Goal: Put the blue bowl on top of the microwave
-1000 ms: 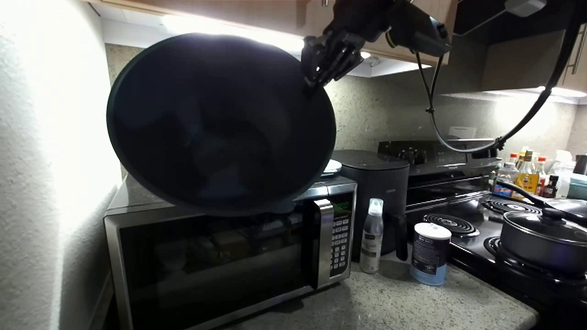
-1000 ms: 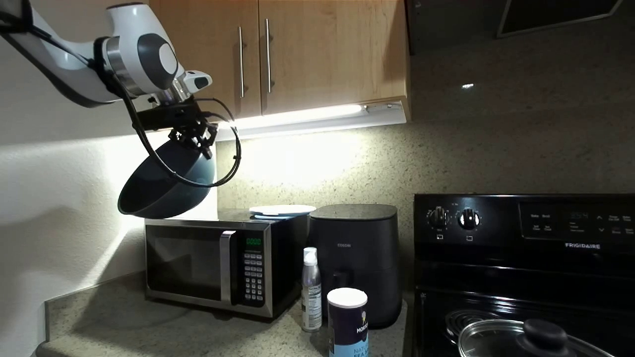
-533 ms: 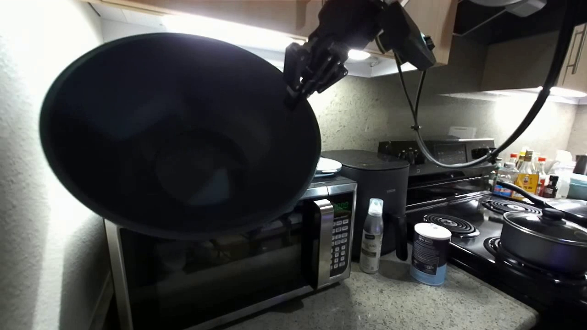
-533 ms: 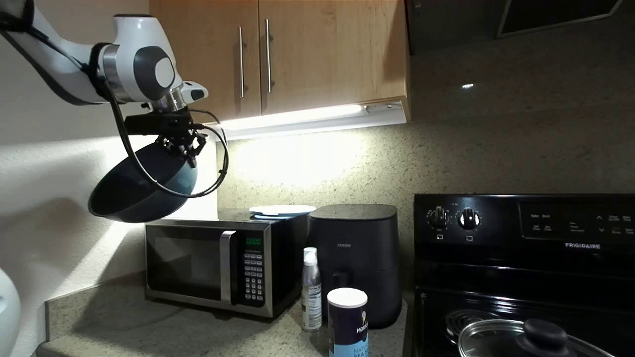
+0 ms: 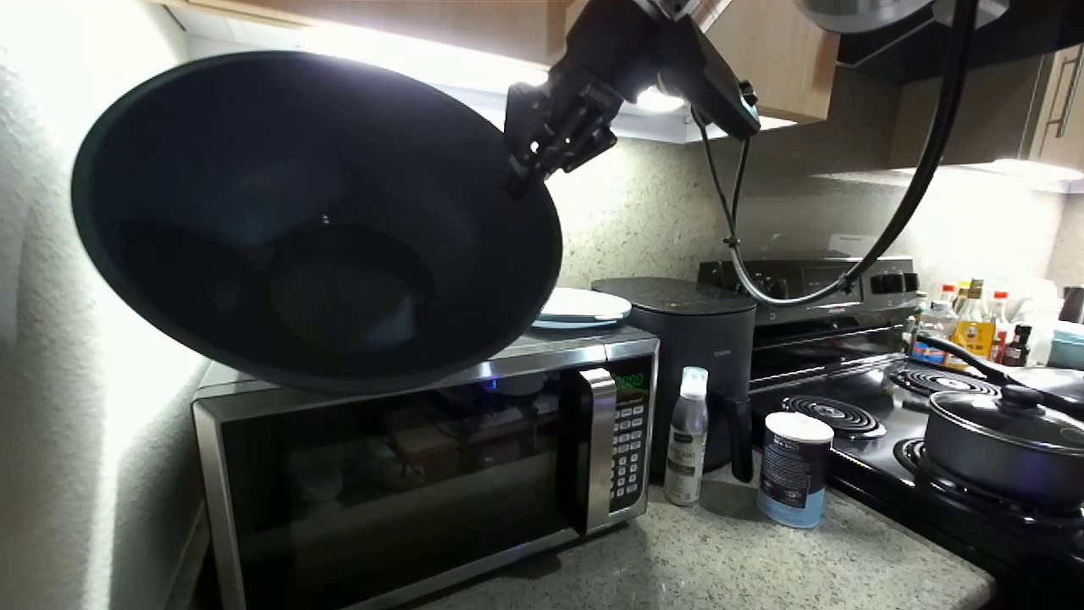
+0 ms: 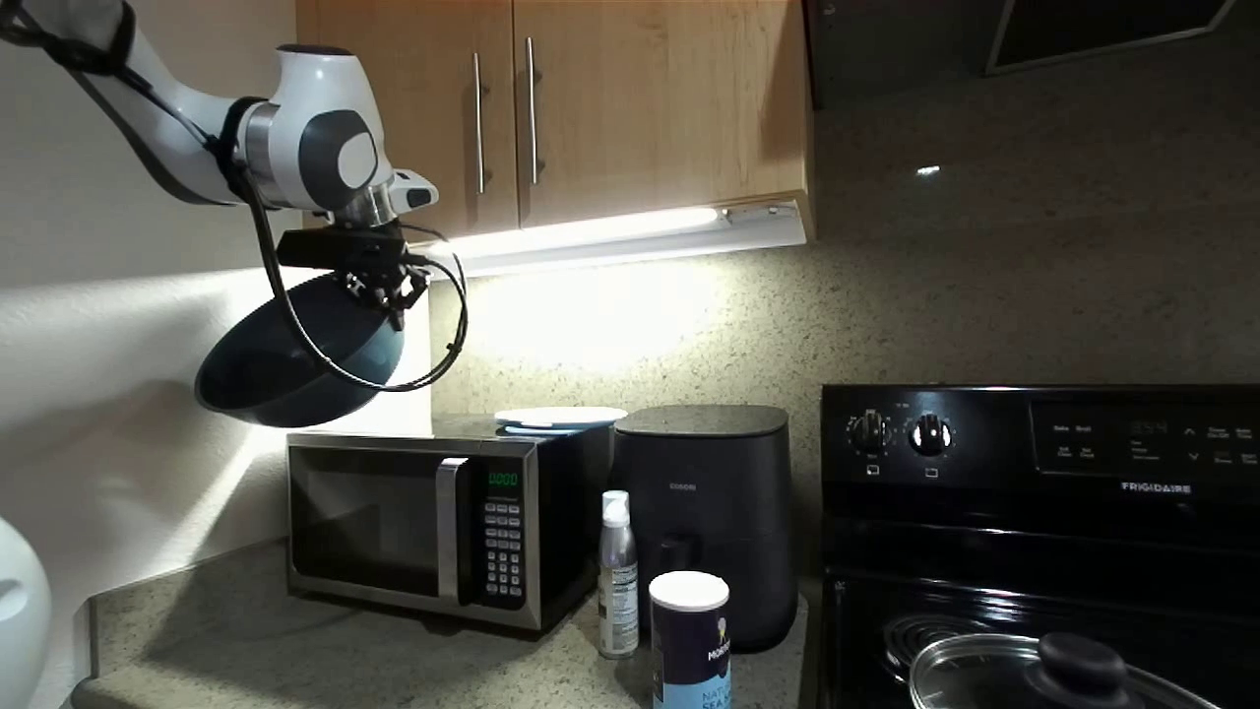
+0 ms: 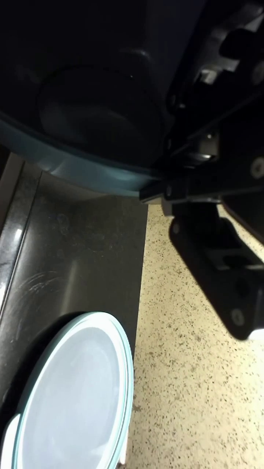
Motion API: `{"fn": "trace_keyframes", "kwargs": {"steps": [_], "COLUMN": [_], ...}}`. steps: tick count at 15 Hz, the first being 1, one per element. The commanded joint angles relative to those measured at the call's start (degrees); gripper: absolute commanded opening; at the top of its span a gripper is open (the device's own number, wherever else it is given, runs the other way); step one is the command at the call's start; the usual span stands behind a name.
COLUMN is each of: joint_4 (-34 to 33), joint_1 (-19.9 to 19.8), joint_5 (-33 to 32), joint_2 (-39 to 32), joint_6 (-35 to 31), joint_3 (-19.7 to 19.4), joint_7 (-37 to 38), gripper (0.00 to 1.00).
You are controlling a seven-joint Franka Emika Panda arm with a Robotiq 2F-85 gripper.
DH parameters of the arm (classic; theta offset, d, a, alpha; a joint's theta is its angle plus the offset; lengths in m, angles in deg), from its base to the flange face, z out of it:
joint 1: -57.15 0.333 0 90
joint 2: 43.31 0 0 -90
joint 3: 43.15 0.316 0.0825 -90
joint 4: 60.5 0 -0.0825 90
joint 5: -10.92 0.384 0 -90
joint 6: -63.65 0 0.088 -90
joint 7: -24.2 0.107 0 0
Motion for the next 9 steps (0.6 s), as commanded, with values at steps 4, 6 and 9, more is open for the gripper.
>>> {"fn": "trace_keyframes", "kwargs": {"steps": [4, 6, 9], "joint_4": [-3.9, -5.4, -8.0], "joint_1": [0.6, -0.1, -1.7], "joint_5": [4.6, 5.1, 3.5], "joint_2": [-2.3, -3.3, -5.4], "joint_6": [1.3, 0.5, 0.0], "joint_3": [-0.5, -0.3, 0.0], "joint_7": [-0.4, 0.9, 3.6], "gripper": [0.07, 0.07, 0.07]}}
